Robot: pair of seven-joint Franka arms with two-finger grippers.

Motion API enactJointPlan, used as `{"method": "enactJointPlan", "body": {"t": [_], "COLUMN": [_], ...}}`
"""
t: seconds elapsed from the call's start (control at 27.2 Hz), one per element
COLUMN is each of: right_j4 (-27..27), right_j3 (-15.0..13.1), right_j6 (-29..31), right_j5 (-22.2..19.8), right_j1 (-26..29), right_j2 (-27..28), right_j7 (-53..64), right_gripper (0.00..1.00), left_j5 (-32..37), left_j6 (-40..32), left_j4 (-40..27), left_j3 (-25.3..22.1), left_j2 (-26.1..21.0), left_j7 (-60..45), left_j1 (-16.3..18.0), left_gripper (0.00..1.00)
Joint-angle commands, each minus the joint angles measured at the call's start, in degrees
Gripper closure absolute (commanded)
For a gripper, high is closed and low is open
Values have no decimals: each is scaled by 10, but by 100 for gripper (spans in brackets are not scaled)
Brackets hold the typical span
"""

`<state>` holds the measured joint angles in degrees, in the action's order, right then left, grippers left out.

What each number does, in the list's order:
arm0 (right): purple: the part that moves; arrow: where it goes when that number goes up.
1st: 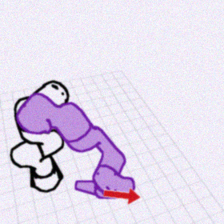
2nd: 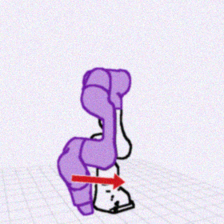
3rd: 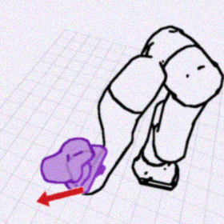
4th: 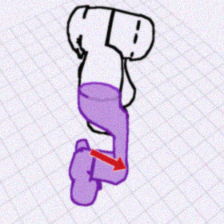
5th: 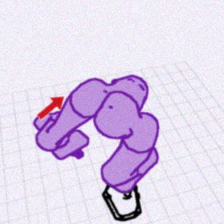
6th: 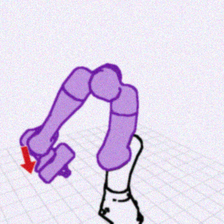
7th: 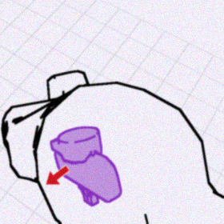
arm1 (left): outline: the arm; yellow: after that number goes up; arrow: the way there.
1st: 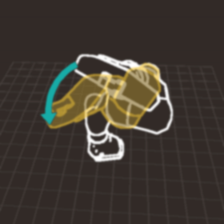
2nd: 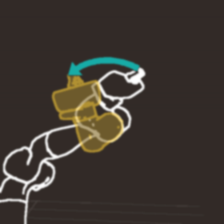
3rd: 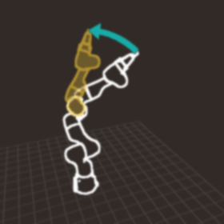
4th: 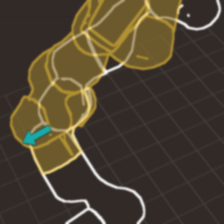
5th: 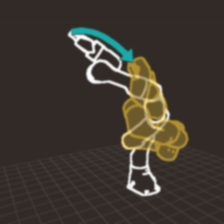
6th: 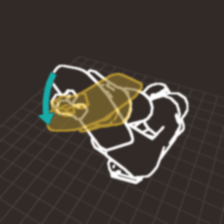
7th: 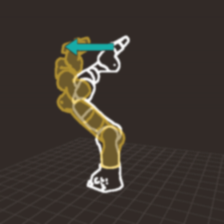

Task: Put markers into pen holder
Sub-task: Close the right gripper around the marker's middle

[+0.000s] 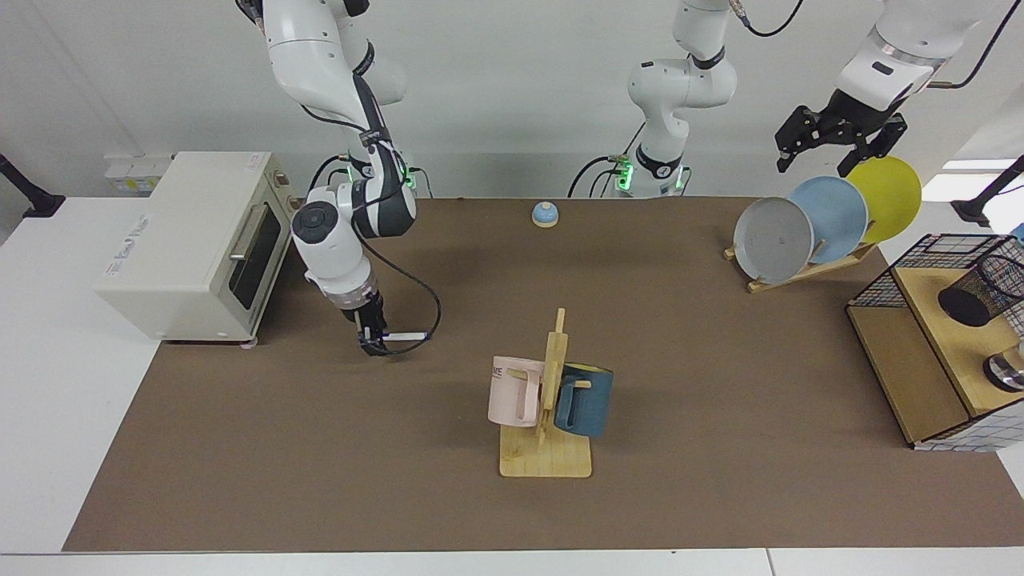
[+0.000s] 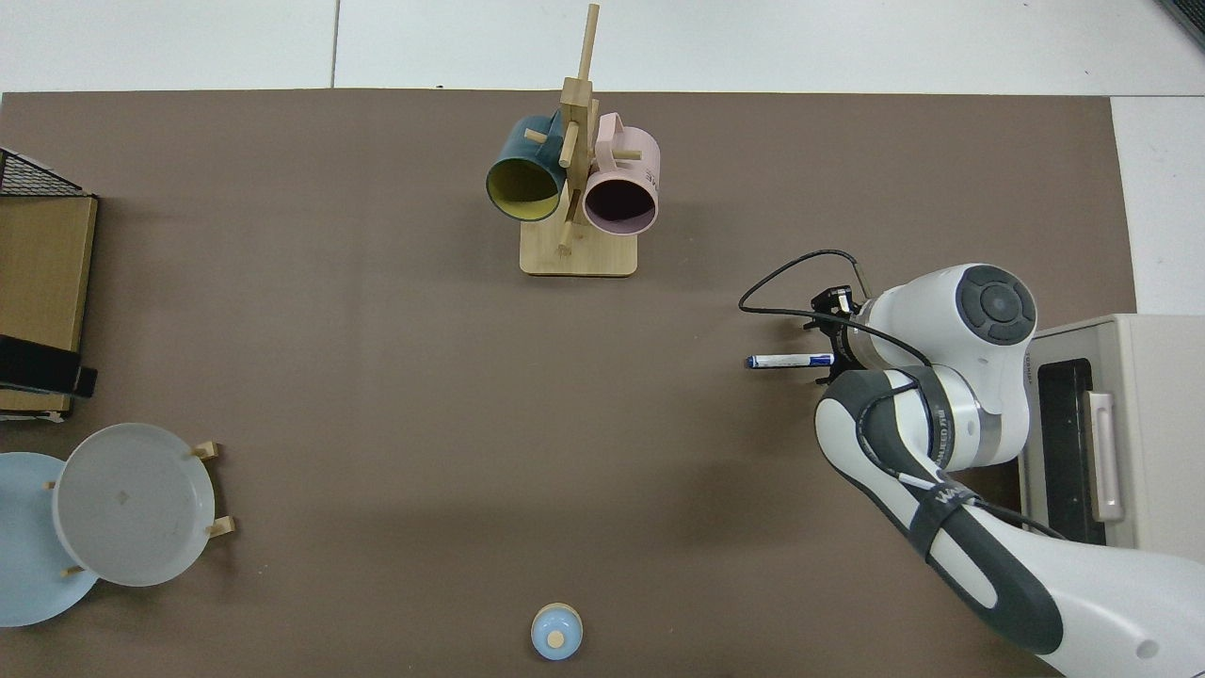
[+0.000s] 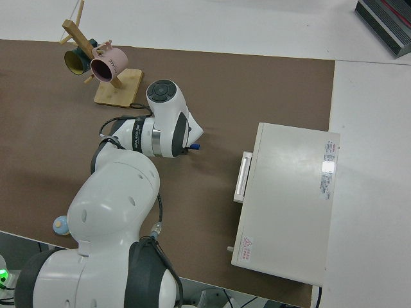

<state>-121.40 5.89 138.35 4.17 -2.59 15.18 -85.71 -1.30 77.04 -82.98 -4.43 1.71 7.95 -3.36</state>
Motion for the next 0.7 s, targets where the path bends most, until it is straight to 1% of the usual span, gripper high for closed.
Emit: {"method": "enactJointPlan", "body": {"t": [0.0,0.26,0.37,0.4,0.51,0.66], "right_j4": [-6,-5,-3,-2,1,19], "right_j3": [4,5,5,5,5,5], "right_j6": [17,16,15,13,-4,-66], "right_j5": [12,12,12,12,12,12], "right_j1": [5,1,1,1,3,7], "right_j2": [0,0,0,-2,-17,-52], "right_j7": [15,8,8,9,10,14], "right_gripper": [60,84,97,99,100,100], "left_j5": [-6,-6,-6,-6,-6,-6], "left_j6": [-4,-4,-4,-4,-4,-4], "left_j4": [-13,-13,-13,-13,-13,-13], "left_j3": [3,3,2,2,1,1], "left_j2": [14,14,14,14,14,14], "left_j7": [-4,-2,-2,-2,-2,-1], "left_j1": [4,4,5,5,5,5], "left_gripper": [0,0,0,0,0,0]}}
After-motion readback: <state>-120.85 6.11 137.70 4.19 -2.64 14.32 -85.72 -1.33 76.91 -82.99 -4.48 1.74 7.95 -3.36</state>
